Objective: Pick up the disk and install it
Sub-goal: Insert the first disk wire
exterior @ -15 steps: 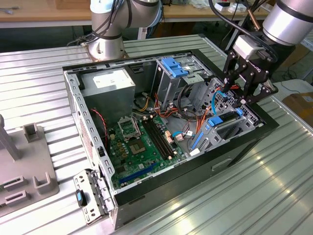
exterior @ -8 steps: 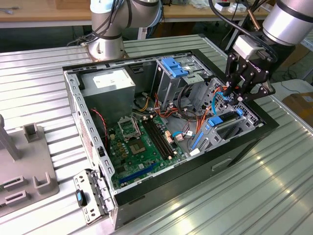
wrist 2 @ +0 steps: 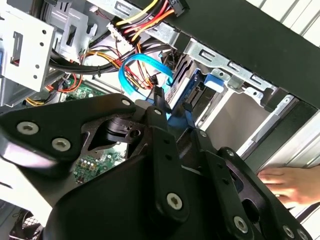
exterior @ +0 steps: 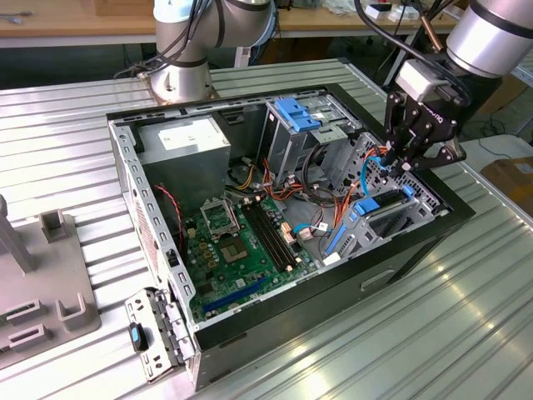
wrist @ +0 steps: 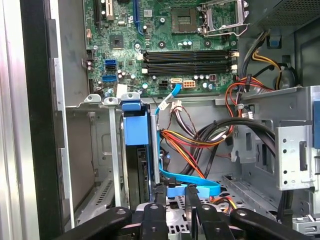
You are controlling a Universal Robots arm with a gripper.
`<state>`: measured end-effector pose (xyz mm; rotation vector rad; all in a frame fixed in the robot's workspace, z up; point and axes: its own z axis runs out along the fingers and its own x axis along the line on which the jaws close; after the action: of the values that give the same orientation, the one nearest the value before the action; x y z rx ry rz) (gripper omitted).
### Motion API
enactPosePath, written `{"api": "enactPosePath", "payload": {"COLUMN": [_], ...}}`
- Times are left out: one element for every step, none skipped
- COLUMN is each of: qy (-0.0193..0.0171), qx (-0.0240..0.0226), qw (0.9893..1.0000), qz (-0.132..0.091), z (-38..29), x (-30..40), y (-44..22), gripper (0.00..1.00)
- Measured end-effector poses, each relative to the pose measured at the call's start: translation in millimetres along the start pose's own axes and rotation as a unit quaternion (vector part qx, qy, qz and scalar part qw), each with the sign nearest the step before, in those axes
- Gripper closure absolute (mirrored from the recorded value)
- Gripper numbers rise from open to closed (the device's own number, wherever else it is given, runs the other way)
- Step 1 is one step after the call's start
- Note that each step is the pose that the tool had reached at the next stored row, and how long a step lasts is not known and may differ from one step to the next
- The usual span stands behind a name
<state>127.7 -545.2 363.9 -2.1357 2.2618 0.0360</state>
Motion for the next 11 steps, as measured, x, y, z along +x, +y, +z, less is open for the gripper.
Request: {"api": "enactPosePath", "payload": {"qy": [-0.0001,-0.0001,0.0,-0.0005,-0.0014,-0.0017,-0.0018,-0.002,-0.002,-0.0021,-0.0021], "qx": [0.0007,0.0008,0.0008,0.0008,0.0012,0.0022,0.003,0.0037,0.0044,0.0048,0.005], "qw": [1.0,1.0,1.0,1.0,1.0,1.0,1.0,1.0,1.0,1.0,1.0], "qz": [0.0,0.0,0.0,0.0,0.001,0.002,0.002,0.002,0.002,0.002,0.003], "z": [0.0,0.1,0.0,0.0,-0.1,-0.7,-1.2,-1.4,-1.4,-1.3,-0.5], "x": [-0.2,-0.2,-0.3,-0.3,-0.2,-0.2,-0.2,-0.2,-0.1,-0.1,-0.1], "y": [2.4,2.6,2.8,2.9,3.7,4.4,5.0,5.4,6.0,6.1,6.1], "gripper": [0.71,0.71,0.71,0.71,0.71,0.71,0.71,0.71,0.71,0.71,0.71]}}
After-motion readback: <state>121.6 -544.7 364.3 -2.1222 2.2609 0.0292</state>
